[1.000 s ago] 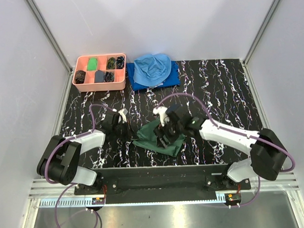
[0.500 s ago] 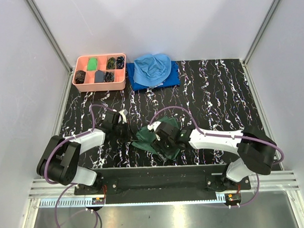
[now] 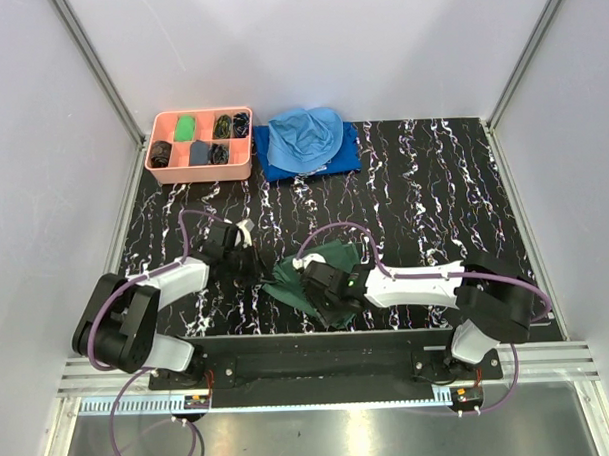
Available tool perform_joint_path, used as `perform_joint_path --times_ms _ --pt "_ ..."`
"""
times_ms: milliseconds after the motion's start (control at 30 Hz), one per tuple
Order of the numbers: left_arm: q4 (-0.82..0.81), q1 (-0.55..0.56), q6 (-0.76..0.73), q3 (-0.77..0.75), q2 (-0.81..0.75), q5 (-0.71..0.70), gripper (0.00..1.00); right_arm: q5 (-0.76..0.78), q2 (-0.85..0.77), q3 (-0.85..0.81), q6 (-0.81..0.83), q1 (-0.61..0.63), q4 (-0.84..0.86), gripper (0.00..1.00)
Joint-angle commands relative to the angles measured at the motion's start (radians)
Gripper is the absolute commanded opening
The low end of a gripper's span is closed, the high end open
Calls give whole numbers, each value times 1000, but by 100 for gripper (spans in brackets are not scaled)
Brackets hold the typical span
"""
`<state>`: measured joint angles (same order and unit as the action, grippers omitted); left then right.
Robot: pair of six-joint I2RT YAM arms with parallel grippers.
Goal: Fold the napkin, place the utensils inside, and roll it up
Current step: Roll the napkin with the utensil
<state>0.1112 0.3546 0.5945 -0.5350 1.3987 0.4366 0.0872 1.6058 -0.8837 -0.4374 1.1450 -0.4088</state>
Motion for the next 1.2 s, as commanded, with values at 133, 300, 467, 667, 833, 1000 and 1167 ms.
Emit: perform_joint_path --times_ms 133,300,467,667,833,1000,1167 --pt "45 -20 -30 -19 -35 -18 0 49 0 -10 -46 10 -64 64" --pt "70 -20 -38 -36 -15 -12 0 147 -70 -142 27 41 -110 76" --pt "94 -22 -44 -56 17 7 0 270 3 -224 169 120 -50 77" --pt "107 -25 -45 -69 34 25 0 339 140 -241 336 194 82 75" --pt "110 -25 -47 -74 34 34 0 338 203 -236 379 202 136 72" --pt "110 -26 -47 -75 42 36 0 373 232 -221 402 202 162 70" --pt "111 -26 -50 -77 45 40 0 382 240 -205 430 202 192 68"
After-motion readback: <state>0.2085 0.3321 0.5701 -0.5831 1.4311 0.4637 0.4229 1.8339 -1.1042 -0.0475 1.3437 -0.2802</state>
